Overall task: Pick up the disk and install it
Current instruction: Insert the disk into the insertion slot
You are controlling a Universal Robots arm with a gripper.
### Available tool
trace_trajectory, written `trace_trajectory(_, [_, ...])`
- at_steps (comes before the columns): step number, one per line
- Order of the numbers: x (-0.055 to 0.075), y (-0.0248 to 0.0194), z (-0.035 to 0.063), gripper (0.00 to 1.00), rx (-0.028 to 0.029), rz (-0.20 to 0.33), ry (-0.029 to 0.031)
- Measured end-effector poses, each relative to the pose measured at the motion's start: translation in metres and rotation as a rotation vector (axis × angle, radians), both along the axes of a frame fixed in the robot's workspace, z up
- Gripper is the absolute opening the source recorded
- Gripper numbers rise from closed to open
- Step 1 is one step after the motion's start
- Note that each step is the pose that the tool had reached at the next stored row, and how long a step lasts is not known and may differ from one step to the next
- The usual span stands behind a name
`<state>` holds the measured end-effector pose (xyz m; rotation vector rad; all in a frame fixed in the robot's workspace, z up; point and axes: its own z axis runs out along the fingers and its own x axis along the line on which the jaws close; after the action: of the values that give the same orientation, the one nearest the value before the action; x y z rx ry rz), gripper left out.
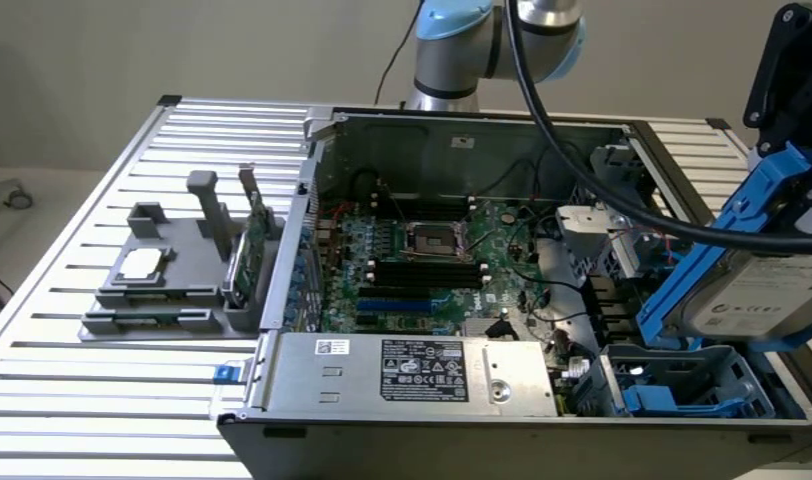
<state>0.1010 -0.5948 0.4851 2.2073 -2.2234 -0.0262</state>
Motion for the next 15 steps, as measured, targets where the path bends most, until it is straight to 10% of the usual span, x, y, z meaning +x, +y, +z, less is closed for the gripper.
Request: trace_trajectory(15, [0.000,-0.0001,-0.0275,0.33,0.0001,0.027,-0.0003])
